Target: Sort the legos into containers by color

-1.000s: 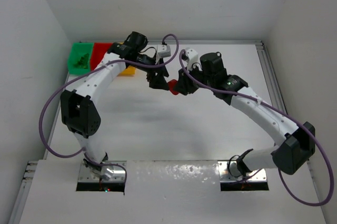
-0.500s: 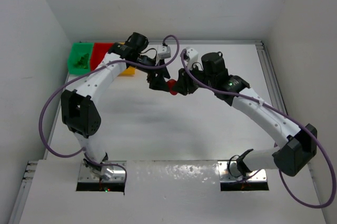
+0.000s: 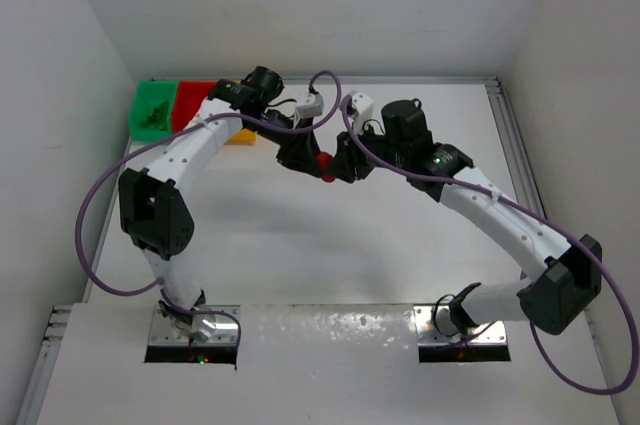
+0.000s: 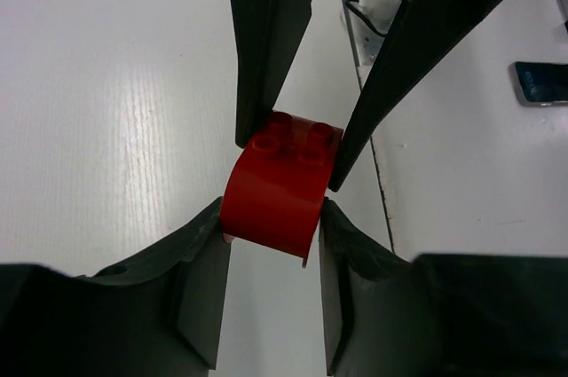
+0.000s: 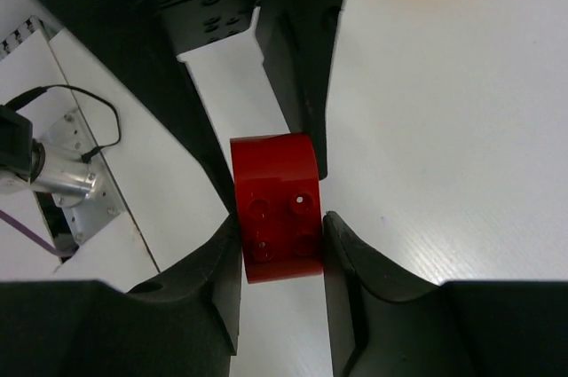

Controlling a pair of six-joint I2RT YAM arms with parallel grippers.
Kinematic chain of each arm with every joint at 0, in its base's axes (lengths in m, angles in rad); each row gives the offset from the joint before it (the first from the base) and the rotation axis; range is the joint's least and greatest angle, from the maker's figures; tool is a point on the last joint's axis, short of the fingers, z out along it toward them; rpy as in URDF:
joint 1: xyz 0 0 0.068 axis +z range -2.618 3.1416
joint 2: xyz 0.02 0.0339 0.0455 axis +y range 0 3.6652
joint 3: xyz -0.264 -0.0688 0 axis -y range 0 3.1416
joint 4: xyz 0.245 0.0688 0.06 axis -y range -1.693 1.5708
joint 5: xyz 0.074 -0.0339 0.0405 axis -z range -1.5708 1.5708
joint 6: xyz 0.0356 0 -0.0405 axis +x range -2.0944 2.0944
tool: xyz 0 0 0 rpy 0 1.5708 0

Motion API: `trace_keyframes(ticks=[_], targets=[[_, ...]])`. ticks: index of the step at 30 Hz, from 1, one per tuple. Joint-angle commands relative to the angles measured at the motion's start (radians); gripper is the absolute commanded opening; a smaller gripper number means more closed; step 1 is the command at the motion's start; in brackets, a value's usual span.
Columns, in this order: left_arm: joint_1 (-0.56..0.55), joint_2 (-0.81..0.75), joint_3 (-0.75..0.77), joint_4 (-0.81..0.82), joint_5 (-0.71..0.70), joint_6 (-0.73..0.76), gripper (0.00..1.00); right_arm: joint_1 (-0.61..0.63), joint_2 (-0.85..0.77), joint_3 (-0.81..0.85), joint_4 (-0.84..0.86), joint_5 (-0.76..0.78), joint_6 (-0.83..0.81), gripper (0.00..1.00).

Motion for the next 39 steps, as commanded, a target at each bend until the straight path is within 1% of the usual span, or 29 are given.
trace_keyframes(ticks=[1,2,7,10,12,15,17,19,22,26,30,37,38,39], targets=[[-0.011,0.006,0.037,0.009,0.045,0.049,0.11,0.008,-0.011,0.004,0.087,-0.031,0.029,0.0],[-0.011,0.004,0.037,0.015,0.045,0.046,0.0,0.008,-0.011,0.003,0.082,-0.031,0.031,0.0],[-0.011,0.0,0.025,0.061,0.013,-0.016,0.0,0.008,-0.011,-0.005,0.072,-0.028,0.029,0.0],[-0.011,-0.009,0.014,0.11,-0.008,-0.051,0.0,0.008,-0.019,-0.019,0.073,0.0,0.029,0.01],[-0.011,-0.016,0.009,0.118,-0.017,-0.057,0.0,0.008,-0.034,-0.043,0.081,0.029,0.029,0.08],[-0.009,-0.028,-0.001,0.153,-0.013,-0.091,0.0,0.008,-0.037,-0.06,0.09,0.053,0.029,0.1],[-0.011,-0.039,-0.012,0.174,-0.004,-0.099,0.0,0.008,-0.034,-0.059,0.081,0.058,0.029,0.13],[-0.011,-0.043,-0.017,0.185,0.001,-0.099,0.0,0.008,-0.04,-0.06,0.072,0.064,0.029,0.17],[-0.011,-0.057,-0.026,0.174,0.002,-0.071,0.0,0.008,-0.057,-0.073,0.071,0.093,0.021,0.19],[-0.011,-0.063,-0.047,0.165,-0.022,-0.042,0.0,0.008,-0.101,-0.088,0.076,0.128,0.011,0.24],[-0.009,-0.063,-0.069,0.161,-0.059,-0.03,0.0,0.008,-0.126,-0.085,0.064,0.153,-0.003,0.26],[-0.011,-0.065,-0.07,0.148,-0.073,-0.014,0.0,0.008,-0.129,-0.082,0.047,0.126,0.0,0.29],[-0.011,-0.065,-0.07,0.147,-0.071,-0.014,0.0,0.01,-0.129,-0.082,0.047,0.119,0.001,0.33],[-0.011,-0.066,-0.072,0.147,-0.071,-0.011,0.0,0.008,-0.129,-0.082,0.045,0.115,0.001,0.33]])
